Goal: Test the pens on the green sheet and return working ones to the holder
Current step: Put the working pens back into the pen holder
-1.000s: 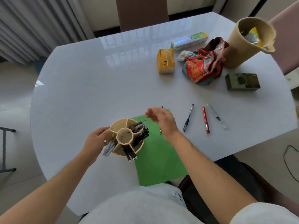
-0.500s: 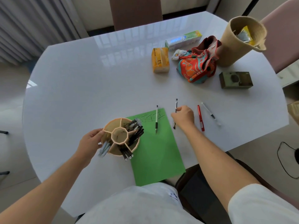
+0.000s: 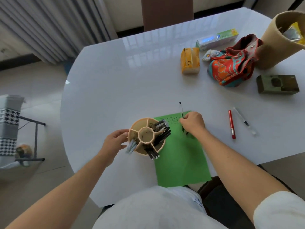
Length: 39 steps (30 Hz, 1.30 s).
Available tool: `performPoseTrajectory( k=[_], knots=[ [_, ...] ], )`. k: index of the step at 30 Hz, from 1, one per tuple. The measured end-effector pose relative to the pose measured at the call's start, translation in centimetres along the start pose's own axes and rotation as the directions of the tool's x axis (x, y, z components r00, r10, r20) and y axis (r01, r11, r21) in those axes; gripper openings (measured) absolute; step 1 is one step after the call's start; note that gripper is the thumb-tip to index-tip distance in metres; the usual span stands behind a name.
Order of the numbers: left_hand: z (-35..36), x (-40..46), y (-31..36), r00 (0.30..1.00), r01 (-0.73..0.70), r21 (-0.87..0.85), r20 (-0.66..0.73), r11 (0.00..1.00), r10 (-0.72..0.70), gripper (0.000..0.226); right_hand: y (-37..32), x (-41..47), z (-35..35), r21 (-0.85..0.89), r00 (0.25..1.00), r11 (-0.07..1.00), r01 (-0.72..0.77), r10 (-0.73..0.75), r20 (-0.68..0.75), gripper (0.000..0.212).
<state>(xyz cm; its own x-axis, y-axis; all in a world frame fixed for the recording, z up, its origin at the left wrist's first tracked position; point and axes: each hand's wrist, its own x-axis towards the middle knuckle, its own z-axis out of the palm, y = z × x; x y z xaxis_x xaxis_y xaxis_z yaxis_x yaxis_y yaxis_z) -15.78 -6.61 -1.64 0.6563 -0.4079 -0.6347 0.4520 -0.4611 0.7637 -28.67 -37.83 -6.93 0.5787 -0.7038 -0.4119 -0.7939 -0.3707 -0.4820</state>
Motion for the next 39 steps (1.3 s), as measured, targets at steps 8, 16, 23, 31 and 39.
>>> performPoseTrajectory(
  k=[8, 16, 23, 31, 39],
  knots=[
    [0.3, 0.0, 0.1, 0.998, 0.029, -0.037, -0.048, 0.999, -0.031, 0.015, -5.6, -1.6, -3.4, 0.800, 0.983, 0.598, 0.046, -0.169, 0.070, 0.008],
    [0.9, 0.9, 1.8, 0.990, 0.057, -0.124, -0.122, 0.991, -0.072, 0.018, -9.0, -2.6, -1.1, 0.635, 0.877, 0.759, 0.145, -0.395, 0.272, 0.002],
    [0.0, 0.6, -0.5, 0.982, 0.105, -0.108, -0.144, 0.989, -0.120, 0.025, -5.7, -3.3, -0.8, 0.590, 0.897, 0.790, 0.165, -0.368, 0.243, 0.017],
    [-0.2, 0.9, -3.0, 0.999, 0.039, -0.123, 0.002, 0.992, -0.039, 0.031, 6.2, -3.6, -5.2, 0.676, 0.977, 0.737, -0.010, 0.150, -0.149, 0.004],
    [-0.6, 1.3, -3.5, 0.998, 0.012, -0.135, 0.060, 0.991, -0.004, 0.034, 14.0, -1.9, -7.8, 0.082, 0.883, 0.951, -0.297, 0.307, -0.356, 0.027]
  ],
)
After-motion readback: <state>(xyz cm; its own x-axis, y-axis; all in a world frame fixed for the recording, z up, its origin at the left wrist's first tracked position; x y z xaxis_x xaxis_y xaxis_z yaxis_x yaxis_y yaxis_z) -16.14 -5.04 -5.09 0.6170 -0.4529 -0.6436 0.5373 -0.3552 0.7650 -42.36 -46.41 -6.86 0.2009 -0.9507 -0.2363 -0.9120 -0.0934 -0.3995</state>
